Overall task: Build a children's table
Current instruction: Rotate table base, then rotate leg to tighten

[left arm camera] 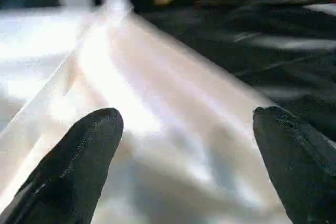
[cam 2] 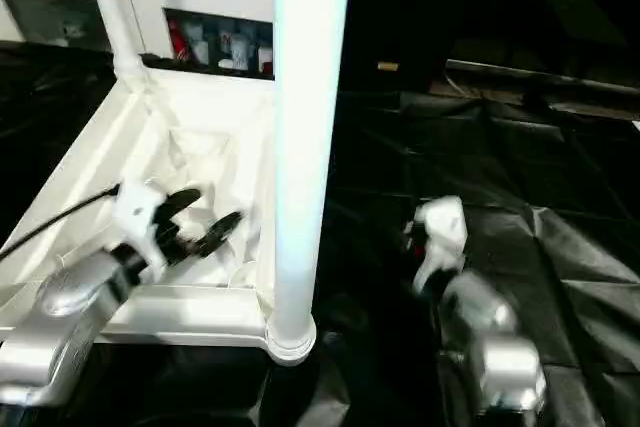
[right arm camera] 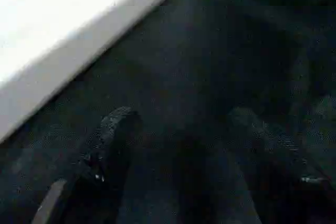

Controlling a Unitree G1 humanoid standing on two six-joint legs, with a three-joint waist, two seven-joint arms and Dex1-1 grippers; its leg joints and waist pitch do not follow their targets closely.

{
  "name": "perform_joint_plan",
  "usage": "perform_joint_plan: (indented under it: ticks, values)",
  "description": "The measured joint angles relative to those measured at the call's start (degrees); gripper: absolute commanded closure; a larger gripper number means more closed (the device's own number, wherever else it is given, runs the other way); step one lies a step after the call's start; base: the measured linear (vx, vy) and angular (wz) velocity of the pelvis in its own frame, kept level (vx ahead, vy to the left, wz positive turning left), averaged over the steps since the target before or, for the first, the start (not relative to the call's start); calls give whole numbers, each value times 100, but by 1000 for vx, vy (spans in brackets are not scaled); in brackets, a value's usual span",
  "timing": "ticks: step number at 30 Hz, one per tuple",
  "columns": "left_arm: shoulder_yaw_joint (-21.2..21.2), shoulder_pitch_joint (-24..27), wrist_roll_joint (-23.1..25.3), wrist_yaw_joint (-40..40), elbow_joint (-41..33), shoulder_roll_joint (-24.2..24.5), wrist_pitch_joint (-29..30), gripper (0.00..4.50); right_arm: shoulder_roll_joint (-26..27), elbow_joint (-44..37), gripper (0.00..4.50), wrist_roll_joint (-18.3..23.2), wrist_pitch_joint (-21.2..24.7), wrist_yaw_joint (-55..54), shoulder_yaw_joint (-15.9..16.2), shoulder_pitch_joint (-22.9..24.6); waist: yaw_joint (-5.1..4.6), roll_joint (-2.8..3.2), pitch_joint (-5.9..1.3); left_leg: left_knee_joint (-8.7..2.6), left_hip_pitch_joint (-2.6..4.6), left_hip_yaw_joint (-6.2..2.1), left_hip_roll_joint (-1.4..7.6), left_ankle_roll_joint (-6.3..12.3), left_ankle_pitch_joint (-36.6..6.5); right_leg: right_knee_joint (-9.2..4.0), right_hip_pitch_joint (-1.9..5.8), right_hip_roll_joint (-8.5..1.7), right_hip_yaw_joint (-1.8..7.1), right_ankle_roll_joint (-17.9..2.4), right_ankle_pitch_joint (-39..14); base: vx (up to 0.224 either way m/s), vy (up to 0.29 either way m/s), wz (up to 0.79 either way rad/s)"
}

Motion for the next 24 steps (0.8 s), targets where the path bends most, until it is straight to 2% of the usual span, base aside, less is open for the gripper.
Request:
perform_joint_plan:
  ticks: [1, 2, 4, 5, 6, 7, 8, 10, 11, 12, 13, 14, 15, 16, 17, 18, 20, 22, 24]
  values:
    - [2, 3, 21, 60, 1, -28, 4, 6, 48, -2, 142, -2, 25, -41, 30, 27, 0, -2, -2, 18, -35, 3, -1, 1, 21, 16, -36, 2, 1, 2, 18, 0, 0, 0]
    - [0, -28, 56, 138, 0, -66, 11, 6, 108, -40, 142, -8, 43, -107, 72, 27, 6, 1, -8, 55, -118, 13, 3, 39, 54, 27, -101, 13, -3, -5, 48, 0, 0, 0]
    - [-3, -90, 112, 237, 6, -105, 25, 6, 147, -132, 142, -20, 47, -173, 128, -6, 11, 8, -15, 61, -224, 22, 4, 90, 93, 6, -203, 24, -9, -48, 121, -81, 18, 0]
    - [-5, -132, 117, 271, 36, -115, 27, 6, 158, -145, 142, -23, 49, -230, 134, -42, 10, 23, -17, 65, -272, 19, 11, 139, 130, -28, -223, 31, -21, -75, 173, -97, 14, -1]
    - [-12, -161, 123, 293, 55, -112, 27, 6, 157, -146, 142, -26, 53, -257, 132, -72, -6, 39, -7, 64, -281, 24, 36, 156, 143, -69, -215, 37, -38, -100, 205, -128, 4, 1]
    - [-31, -180, 139, 300, 61, -107, 27, 6, 157, -147, 142, -27, 54, -279, 125, -80, -25, 64, 10, 61, -266, 32, 73, 119, 121, -115, -185, 32, -83, -109, 211, -123, -6, 2]
    - [-56, -188, 165, 300, 67, -92, 27, 6, 156, -148, 142, -29, 59, -300, 123, -83, -51, 94, 51, 59, -191, 30, 114, 41, 73, -165, -146, 2, -158, -34, 161, -123, -6, 2]
    - [-62, -191, 208, 299, 84, -83, 26, 6, 151, -150, 142, -29, 61, -349, 102, -89, -101, 215, 124, 18, -69, -15, 134, 22, 58, -327, 44, -33, -339, -5, 141, -125, 24, -7]
    - [-63, -219, 221, 299, 88, -60, 25, 6, 146, -150, 142, -29, 63, -365, 78, -82, -137, 294, 171, -43, -26, -46, 158, 22, 58, -406, 202, -61, -512, -10, 48, -130, 39, -11]
    - [-84, -305, 224, 298, 108, -36, 27, 6, 132, -164, 142, -29, 66, -379, 40, -40, -75, 342, 216, -86, -25, 19, 175, 21, 58, -44, 217, -87, -572, -145, -188, -170, 48, -3]
    - [-112, -392, 224, 299, 95, -48, 19, 6, 107, -166, 142, -30, 70, -407, -17, 27, 31, 266, 196, -109, -24, 148, 186, 22, 59, 290, 256, -125, -568, -230, -329, -89, -58, 5]
    - [-97, -413, 226, 307, 66, -69, -21, 6, 69, -163, 142, -32, 82, -426, -34, -6, 150, 2, 114, -101, 6, 295, 135, 7, 69, 502, 332, -106, -263, -11, -640, -89, -58, 5]
    - [-132, -351, 236, 318, 103, -115, -22, 6, 29, -165, 142, -34, 86, -456, -57, -27, 212, 43, 112, -51, -7, 258, 104, -12, 34, 494, 263, -85, -221, -31, -664, 5, -143, 0]
    - [-181, -232, 243, 317, 106, -127, -22, 6, 6, -167, 142, -35, 88, -464, -56, -59, 307, 74, 98, 21, 6, 149, 82, -29, -88, 483, 236, -86, -219, -29, -662, 29, -59, -19]
    - [-224, -200, 271, 327, 151, -126, -14, 6, 6, -187, 142, -37, 84, -466, -55, -90, 364, 195, 57, -9, 1, -48, 52, -116, 53, 453, 230, -55, -293, -30, -637, 29, -59, -19]
    - [-225, -224, 276, 339, 150, -124, -15, 6, 27, -185, 142, -42, 87, -463, -37, -74, 371, 233, 35, -70, 13, -42, 68, -141, 176, 419, 221, -23, -294, -58, -547, 0, 0, 0]
    - [-216, -251, 325, 384, 154, -125, -15, 6, 44, -182, 142, -75, 89, -458, 70, -81, 363, 202, 41, -119, 6, -31, 103, -146, 222, 321, 228, 44, -264, -87, -433, -57, -15, 11]
    - [-212, -245, 331, 379, 160, -114, -15, 6, 43, -183, 142, -94, 88, -431, 144, -112, 362, 188, 33, -156, 3, -32, 106, -146, 222, 240, 240, 56, -266, -98, -377, 0, 0, 0]
    - [-244, -248, 185, 7, 154, 0, -78, 6, -89, -185, 142, -146, 39, -194, 321, -125, 345, 180, 27, -176, -7, -20, 104, -141, 225, 170, 241, 56, -263, -89, -316, 0, 0, 0]
